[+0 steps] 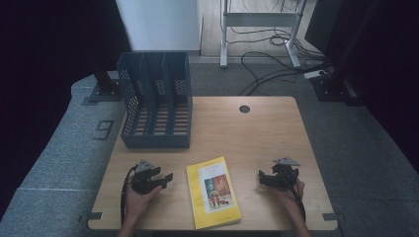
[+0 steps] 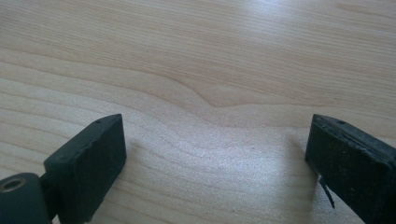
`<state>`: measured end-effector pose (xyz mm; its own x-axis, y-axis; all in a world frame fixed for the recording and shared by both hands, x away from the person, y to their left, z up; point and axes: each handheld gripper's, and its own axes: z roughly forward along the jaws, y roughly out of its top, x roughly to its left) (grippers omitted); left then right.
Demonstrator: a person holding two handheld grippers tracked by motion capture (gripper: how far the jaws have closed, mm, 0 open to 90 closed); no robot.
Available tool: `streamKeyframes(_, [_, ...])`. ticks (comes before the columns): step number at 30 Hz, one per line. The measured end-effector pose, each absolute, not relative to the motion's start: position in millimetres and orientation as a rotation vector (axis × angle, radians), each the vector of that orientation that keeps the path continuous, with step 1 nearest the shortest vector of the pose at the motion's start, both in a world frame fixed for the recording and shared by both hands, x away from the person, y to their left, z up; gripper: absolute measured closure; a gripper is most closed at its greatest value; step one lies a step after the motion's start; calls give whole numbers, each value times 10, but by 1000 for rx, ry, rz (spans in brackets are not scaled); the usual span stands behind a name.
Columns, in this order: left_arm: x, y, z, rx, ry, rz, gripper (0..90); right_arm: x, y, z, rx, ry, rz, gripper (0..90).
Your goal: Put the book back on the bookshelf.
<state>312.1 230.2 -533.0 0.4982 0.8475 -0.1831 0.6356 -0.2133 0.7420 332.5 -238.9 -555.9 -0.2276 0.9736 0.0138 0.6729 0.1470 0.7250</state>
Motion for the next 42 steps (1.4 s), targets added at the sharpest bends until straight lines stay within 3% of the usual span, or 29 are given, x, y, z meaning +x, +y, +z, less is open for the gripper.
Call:
streamKeyframes(33, [3096, 2252, -5305, 1921, 1210, 270, 350, 3278, -2438, -5536, 1611, 1920, 877, 129])
streamKeyframes(42, [3048, 2197, -5253, 1903, 1206, 292, 355, 3198, -2394, -5390, 1593, 1912, 990, 140])
